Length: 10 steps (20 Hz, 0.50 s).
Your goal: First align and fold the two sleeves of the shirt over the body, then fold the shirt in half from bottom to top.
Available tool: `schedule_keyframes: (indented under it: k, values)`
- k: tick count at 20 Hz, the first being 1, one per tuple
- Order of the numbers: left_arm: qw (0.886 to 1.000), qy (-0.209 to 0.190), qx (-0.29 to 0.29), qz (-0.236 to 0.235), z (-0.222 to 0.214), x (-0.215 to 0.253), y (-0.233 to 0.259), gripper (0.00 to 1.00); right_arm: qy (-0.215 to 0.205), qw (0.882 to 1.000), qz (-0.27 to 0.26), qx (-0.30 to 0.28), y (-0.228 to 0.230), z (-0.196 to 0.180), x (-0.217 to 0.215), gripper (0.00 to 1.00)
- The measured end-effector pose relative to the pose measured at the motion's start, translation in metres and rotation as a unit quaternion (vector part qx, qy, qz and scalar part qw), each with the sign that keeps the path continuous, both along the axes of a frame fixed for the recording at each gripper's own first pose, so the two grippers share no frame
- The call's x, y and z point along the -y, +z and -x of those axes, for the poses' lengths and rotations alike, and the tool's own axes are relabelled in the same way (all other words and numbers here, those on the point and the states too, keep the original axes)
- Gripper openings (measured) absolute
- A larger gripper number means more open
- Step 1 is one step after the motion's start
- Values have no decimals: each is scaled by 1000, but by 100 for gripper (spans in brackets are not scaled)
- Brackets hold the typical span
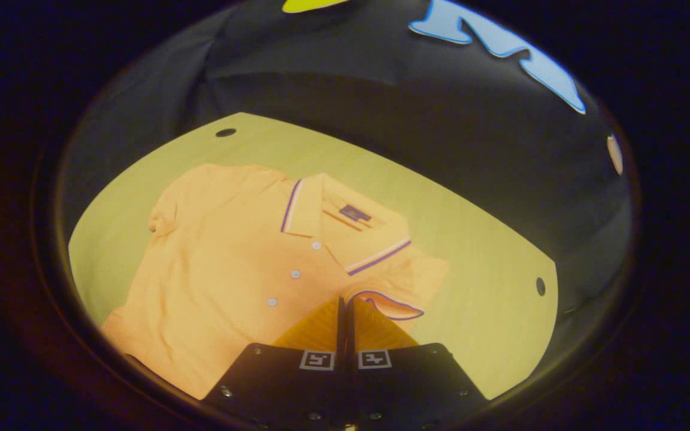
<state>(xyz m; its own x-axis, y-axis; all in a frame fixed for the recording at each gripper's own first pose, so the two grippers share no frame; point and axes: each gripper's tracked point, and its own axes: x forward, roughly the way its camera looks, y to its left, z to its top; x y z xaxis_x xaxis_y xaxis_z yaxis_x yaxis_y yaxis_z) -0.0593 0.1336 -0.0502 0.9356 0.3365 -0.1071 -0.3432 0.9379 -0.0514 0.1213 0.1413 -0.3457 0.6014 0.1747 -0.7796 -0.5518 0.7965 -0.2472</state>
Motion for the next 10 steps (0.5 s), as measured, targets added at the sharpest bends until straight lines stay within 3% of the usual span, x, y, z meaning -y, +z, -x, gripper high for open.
schedule_keyframes:
  k: [5,7,8,10]
  values:
    - [1000,10,-11,5,3,-13,-10,95,21,998,55,-13,-22,10,-12,1]
    - [1000,6,-13,11,2,-13,-13,95,23,999,43,-23,-24,14,-15,4]
    - [1000,3,-14,15,0,-12,-15,95,19,999,34,-30,-22,17,-16,14]
    - [1000,-6,-18,21,-5,-10,-21,95,7,999,21,-36,-16,19,-14,54]
